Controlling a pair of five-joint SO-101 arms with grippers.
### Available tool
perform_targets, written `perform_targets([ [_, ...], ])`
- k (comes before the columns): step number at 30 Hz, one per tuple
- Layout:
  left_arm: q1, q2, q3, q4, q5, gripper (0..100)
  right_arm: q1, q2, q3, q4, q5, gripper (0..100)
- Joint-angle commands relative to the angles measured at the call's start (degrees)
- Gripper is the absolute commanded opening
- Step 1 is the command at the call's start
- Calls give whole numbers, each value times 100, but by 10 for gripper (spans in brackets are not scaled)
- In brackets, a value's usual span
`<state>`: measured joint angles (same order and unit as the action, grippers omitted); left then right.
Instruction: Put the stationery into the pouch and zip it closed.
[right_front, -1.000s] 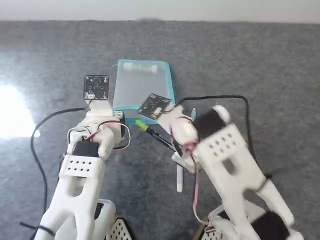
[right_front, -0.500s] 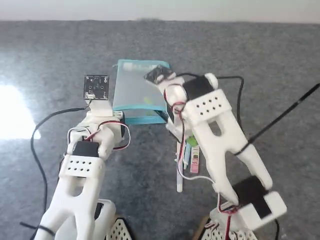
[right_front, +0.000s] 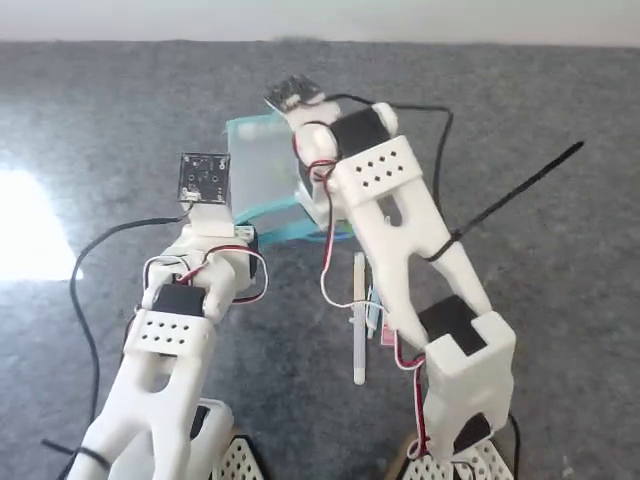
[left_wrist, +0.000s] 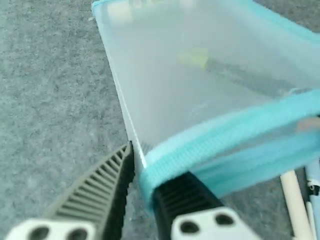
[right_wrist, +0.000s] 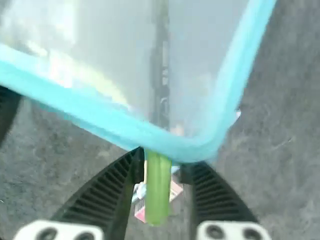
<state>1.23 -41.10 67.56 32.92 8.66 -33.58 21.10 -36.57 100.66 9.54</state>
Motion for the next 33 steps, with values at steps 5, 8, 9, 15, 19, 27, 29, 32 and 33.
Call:
perform_targets([
  [5, 26, -26, 4, -35, 79, 11, -242, -48, -607, 127, 422, 418],
  [8, 26, -26, -4, -35, 79, 11, -242, -66, -607, 154, 413, 420],
  [9, 26, -26, -4, -35, 79, 11, -242, -110, -615, 171, 387, 420],
  [15, 26, -26, -13, -35, 79, 11, -233, -1358, -88, 251, 387, 374],
  [19, 26, -26, -31, -35, 79, 11, -233, -2730, 1978, 207, 378, 343],
  [27, 18, -26, -13, -26, 79, 11, 303, -3503, 6462, -2053, 246, 343],
  [29, 18, -26, -4, -26, 79, 11, 576, -3495, 7077, -2642, 149, 343],
  [32, 26, -18, -13, -35, 79, 11, 778, -3495, 7525, -3319, 88, 340],
  [33, 26, -18, -22, -35, 79, 11, 787, -3495, 7587, -3442, 62, 340],
])
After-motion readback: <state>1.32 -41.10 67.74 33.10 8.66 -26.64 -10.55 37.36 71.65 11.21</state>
